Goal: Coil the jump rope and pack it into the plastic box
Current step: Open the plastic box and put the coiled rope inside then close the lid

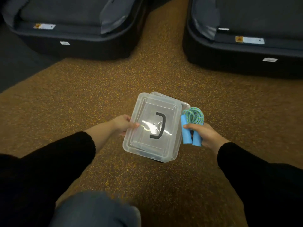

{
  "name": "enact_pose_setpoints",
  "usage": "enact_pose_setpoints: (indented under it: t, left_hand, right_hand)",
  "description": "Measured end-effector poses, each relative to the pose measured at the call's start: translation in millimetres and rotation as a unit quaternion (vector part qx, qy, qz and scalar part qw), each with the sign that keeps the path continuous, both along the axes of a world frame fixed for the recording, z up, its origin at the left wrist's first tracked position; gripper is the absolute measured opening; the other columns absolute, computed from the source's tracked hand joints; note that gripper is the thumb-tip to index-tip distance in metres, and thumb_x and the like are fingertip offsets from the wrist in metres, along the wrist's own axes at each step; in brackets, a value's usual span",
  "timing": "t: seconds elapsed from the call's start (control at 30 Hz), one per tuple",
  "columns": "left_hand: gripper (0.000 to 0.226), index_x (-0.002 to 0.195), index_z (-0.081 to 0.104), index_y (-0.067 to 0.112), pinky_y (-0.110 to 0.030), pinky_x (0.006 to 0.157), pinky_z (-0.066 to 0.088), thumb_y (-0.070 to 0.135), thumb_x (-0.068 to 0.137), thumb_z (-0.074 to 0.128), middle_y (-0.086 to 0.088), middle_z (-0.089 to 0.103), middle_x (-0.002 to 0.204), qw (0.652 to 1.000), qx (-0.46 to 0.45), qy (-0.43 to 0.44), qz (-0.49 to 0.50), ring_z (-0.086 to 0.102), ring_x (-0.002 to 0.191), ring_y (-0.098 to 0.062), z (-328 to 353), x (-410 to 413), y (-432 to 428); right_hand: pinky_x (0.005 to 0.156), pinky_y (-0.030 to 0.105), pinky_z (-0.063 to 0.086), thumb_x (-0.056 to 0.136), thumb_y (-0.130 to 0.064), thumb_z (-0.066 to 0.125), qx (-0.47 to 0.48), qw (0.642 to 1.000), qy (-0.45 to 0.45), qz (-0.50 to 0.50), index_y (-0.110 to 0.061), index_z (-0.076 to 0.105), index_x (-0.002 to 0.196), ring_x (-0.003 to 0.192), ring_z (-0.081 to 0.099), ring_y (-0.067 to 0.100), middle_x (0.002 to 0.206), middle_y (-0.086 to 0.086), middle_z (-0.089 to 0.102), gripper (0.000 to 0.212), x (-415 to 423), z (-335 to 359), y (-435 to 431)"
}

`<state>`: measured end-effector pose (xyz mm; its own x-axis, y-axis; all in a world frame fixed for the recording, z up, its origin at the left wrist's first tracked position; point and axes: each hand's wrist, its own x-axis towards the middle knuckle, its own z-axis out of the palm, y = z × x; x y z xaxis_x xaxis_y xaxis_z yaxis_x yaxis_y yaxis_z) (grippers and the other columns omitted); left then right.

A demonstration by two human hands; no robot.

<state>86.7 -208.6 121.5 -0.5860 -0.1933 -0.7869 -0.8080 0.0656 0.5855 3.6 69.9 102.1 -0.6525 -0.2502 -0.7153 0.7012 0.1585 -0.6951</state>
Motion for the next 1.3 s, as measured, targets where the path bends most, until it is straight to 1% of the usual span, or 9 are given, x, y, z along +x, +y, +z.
enact_pose_setpoints:
  t: [0.2, 0.33, 0.47, 0.53, 0.67, 0.73, 0.9, 1.17, 1.3]
  left_hand:
    - [0.056, 0.131, 0.042, -0.001, -0.053, 0.092, 0.051, 0.014, 0.083, 0.069, -0.021, 0.058, 0.127, 0.997, 0.052, -0.027, -0.042, 0.06, 0.111, -0.034, -15.4, -20.3, 71.1]
    - [0.046, 0.124, 0.043, 0.0, -0.041, 0.077, 0.054, 0.012, 0.087, 0.065, -0.016, 0.059, 0.119, 0.998, 0.031, -0.029, -0.042, 0.06, 0.106, -0.029, -26.5, -15.9, 124.4]
    - [0.04, 0.12, 0.043, -0.002, -0.049, 0.088, 0.051, 0.009, 0.088, 0.063, -0.019, 0.059, 0.116, 0.997, 0.052, -0.032, -0.042, 0.063, 0.096, -0.029, -48.1, -0.6, 165.5]
    - [0.035, 0.118, 0.041, 0.001, -0.045, 0.083, 0.051, 0.007, 0.089, 0.061, -0.018, 0.057, 0.111, 0.998, 0.054, -0.029, -0.034, 0.061, 0.085, -0.024, -56.3, 9.2, 183.0]
    - [0.023, 0.104, 0.046, 0.007, -0.048, 0.087, 0.051, 0.007, 0.088, 0.062, -0.023, 0.057, 0.119, 0.997, 0.059, -0.029, -0.033, 0.061, 0.098, -0.032, -69.6, 21.7, 198.2]
    - [0.018, 0.099, 0.047, 0.01, -0.049, 0.086, 0.052, 0.007, 0.089, 0.061, -0.019, 0.06, 0.111, 0.996, 0.072, -0.036, -0.03, 0.063, 0.094, -0.03, -72.3, 22.1, 201.9]
    - [0.025, 0.116, 0.045, 0.004, -0.038, 0.07, 0.052, 0.005, 0.092, 0.054, -0.012, 0.061, 0.097, 0.991, 0.113, -0.061, -0.024, 0.062, 0.084, -0.024, -68.2, 23.0, 202.8]
    - [0.014, 0.107, 0.049, 0.01, -0.048, 0.091, 0.049, 0.006, 0.094, 0.051, -0.015, 0.062, 0.107, 0.988, 0.135, -0.057, -0.038, 0.063, 0.095, -0.029, -68.2, 27.5, 191.3]
    - [0.02, 0.112, 0.051, 0.011, -0.05, 0.094, 0.048, 0.004, 0.094, 0.048, -0.014, 0.062, 0.108, 0.985, 0.16, -0.055, -0.033, 0.064, 0.099, -0.032, -62.8, 31.0, 169.2]
  right_hand:
    - [0.06, 0.035, 0.052, 0.079, -0.004, 0.071, 0.014, 0.999, -0.018, -0.044, -0.01, 0.061, 0.095, 0.076, 0.062, 0.02, 0.087, 0.008, 0.065, 0.02, -3.9, 6.0, 84.6]
    - [0.062, 0.036, 0.052, 0.079, -0.002, 0.07, 0.024, 0.998, -0.028, -0.059, -0.011, 0.062, 0.09, 0.076, 0.062, 0.022, 0.087, 0.01, 0.065, 0.017, 9.7, -4.7, 131.2]
    - [0.054, 0.031, 0.055, 0.08, 0.0, 0.069, 0.027, 0.996, -0.038, -0.08, -0.006, 0.062, 0.098, 0.072, 0.062, 0.021, 0.084, 0.01, 0.065, 0.021, 32.0, -18.7, 170.0]
    - [0.051, 0.029, 0.055, 0.079, 0.0, 0.069, 0.021, 0.994, -0.047, -0.095, -0.004, 0.062, 0.102, 0.071, 0.063, 0.021, 0.085, 0.011, 0.066, 0.024, 42.2, -26.0, 185.7]
    - [0.051, 0.028, 0.054, 0.08, 0.002, 0.067, 0.015, 0.991, -0.058, -0.122, -0.005, 0.063, 0.098, 0.071, 0.063, 0.021, 0.084, 0.011, 0.066, 0.02, 56.7, -35.0, 202.3]
    - [0.056, 0.031, 0.054, 0.08, 0.001, 0.068, 0.019, 0.99, -0.061, -0.127, -0.006, 0.062, 0.095, 0.073, 0.062, 0.022, 0.086, 0.011, 0.065, 0.018, 58.2, -38.4, 206.3]
    - [0.065, 0.038, 0.054, 0.078, -0.001, 0.071, 0.028, 0.99, -0.074, -0.121, -0.004, 0.063, 0.1, 0.079, 0.063, 0.025, 0.092, 0.014, 0.066, 0.024, 54.6, -44.1, 212.4]
    - [0.057, 0.032, 0.053, 0.076, -0.002, 0.073, 0.02, 0.987, -0.05, -0.152, -0.003, 0.061, 0.105, 0.078, 0.064, 0.022, 0.092, 0.012, 0.067, 0.031, 54.1, -42.9, 218.0]
    - [0.068, 0.036, 0.055, 0.073, -0.003, 0.076, 0.045, 0.978, -0.006, -0.203, -0.004, 0.062, 0.106, 0.084, 0.064, 0.024, 0.098, 0.012, 0.067, 0.036, 53.9, -45.2, 226.0]
